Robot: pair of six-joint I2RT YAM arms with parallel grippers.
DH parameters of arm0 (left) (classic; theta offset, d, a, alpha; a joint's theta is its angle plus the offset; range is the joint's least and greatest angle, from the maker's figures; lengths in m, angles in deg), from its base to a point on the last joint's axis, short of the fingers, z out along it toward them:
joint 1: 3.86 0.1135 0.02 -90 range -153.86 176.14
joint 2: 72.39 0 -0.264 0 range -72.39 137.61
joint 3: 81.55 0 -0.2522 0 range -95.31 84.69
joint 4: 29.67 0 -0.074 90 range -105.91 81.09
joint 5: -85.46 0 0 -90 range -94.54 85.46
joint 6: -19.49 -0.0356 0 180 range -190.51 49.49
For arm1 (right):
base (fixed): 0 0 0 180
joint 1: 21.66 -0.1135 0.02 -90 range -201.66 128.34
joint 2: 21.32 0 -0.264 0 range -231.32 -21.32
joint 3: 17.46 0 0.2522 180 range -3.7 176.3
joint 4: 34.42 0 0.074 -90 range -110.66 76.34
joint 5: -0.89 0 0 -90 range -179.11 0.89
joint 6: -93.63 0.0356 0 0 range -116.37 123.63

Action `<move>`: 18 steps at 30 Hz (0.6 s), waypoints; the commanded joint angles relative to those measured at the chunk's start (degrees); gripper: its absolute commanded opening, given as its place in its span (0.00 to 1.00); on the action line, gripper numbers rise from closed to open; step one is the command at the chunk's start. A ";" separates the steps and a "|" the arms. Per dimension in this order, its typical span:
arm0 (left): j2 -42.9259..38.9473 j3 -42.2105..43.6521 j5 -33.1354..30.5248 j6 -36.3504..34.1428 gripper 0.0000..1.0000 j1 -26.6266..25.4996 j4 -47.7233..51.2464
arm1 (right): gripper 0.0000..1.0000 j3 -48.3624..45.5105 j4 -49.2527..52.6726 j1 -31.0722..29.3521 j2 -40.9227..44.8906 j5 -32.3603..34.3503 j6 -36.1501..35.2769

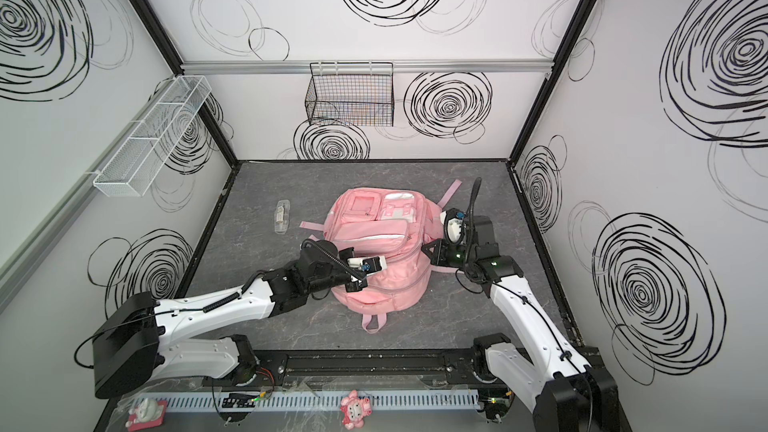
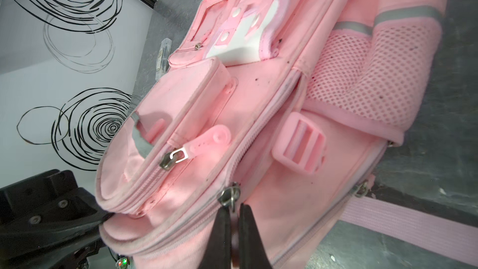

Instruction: Pack the student bag

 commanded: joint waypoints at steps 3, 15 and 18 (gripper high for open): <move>-4.44 2.15 -2.19 1.09 0.00 -0.81 -2.72 | 0.00 -0.21 -6.78 5.29 -2.43 14.43 -1.66; -5.91 6.89 -9.90 7.48 0.00 -5.66 -11.89 | 0.00 -1.52 -9.89 6.73 -4.69 12.62 -1.64; -5.61 8.07 -10.68 8.51 0.00 -6.33 -14.44 | 0.00 -1.79 -9.84 7.06 -5.77 14.57 -0.78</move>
